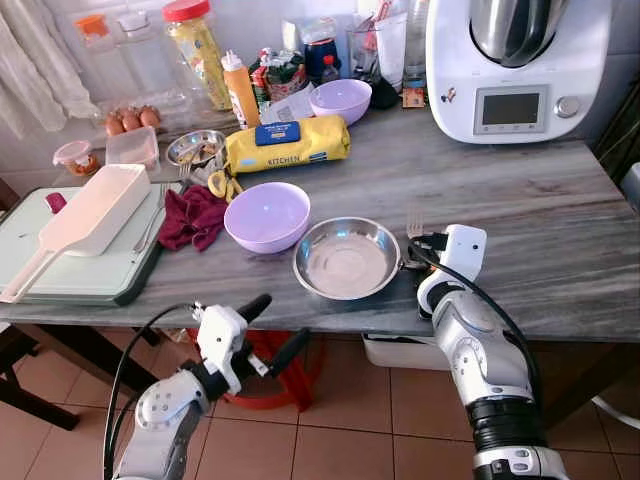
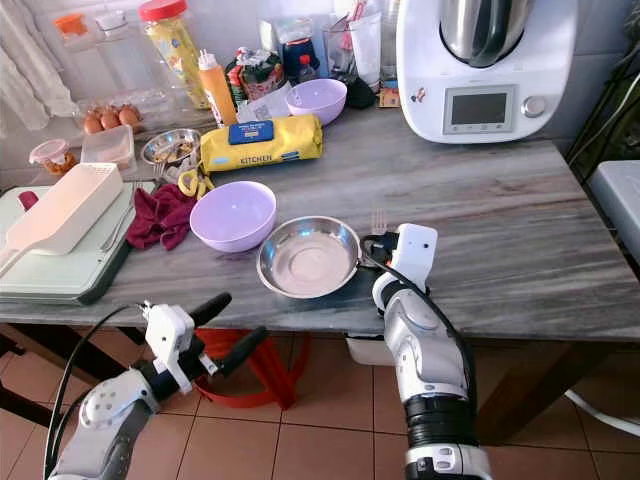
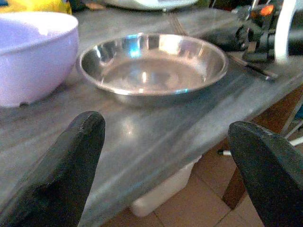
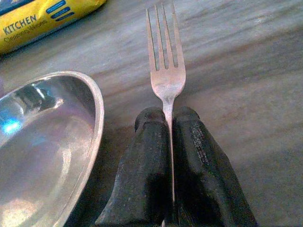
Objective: Setting the table
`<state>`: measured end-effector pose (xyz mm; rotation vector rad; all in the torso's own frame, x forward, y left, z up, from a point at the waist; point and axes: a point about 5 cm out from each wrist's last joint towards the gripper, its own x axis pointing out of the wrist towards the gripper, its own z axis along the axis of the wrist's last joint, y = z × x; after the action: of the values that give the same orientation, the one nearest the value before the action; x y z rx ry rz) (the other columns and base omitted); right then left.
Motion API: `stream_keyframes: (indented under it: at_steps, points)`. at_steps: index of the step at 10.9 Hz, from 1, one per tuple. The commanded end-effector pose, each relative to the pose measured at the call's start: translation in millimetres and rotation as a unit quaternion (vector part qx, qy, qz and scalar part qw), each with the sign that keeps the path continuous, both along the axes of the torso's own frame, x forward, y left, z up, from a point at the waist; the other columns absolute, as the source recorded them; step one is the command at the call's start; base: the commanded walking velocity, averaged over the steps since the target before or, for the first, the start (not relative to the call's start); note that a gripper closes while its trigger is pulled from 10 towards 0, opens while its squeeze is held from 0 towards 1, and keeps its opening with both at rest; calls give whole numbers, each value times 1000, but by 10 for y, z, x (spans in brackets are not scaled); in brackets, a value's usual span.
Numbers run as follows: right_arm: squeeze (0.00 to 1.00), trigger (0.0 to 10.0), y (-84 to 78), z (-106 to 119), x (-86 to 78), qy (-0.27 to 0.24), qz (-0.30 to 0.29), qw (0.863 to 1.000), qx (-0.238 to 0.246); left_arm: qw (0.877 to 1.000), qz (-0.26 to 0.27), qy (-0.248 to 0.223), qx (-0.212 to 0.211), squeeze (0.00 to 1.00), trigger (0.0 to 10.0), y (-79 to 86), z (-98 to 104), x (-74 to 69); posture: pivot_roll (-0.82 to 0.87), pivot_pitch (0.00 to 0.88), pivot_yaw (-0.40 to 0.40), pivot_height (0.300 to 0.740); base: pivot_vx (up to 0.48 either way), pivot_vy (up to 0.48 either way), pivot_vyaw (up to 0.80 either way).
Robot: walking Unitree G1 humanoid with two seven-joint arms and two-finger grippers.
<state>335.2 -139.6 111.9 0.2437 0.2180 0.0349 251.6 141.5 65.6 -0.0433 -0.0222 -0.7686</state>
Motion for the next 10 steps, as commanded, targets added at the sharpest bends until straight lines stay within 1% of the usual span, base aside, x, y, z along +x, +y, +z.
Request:
stream_keyframes:
  at_steps: [1, 2, 3, 7, 8, 9, 10]
  points:
    - [129, 10000, 11, -76, -3, 19, 1, 1000, 7, 1000, -2, -5, -8, 0, 10000, -8, 63, -1, -111, 64, 144, 740, 0, 0, 0]
    - [659, 10000, 6, -98, -3, 22, -1, 1000, 12, 1000, -8, -15, -17, 0, 10000, -50, 145, 28, -110, 61, 143, 740, 0, 0, 0]
    - [1000, 10000, 7, -106, -5, 24, -1, 1000, 12, 1000, -10, -19, -16, 0, 10000, -65, 182, 51, -110, 61, 143, 740, 0, 0, 0]
    - [1000, 10000, -38, -116, -5, 21, -10, 1000, 14, 999, -21, -21, -16, 0, 10000, -106, 302, 50, -114, 60, 148, 740, 0, 0, 0]
    - [1000, 10000, -55, -51, 2, 4, -12, 1000, 13, 999, -21, -23, -17, 0, 10000, -117, 331, 46, -112, 59, 146, 740, 0, 0, 0]
    - [1000, 10000, -83, 221, 3, -65, -12, 998, -12, 999, -16, -31, -16, 0, 10000, -125, 380, 49, -109, 57, 143, 740, 0, 0, 0]
    - [1000, 10000, -83, 418, -25, -114, -5, 993, -36, 999, -6, -34, -18, 0, 10000, -120, 408, 59, -109, 54, 141, 740, 0, 0, 0]
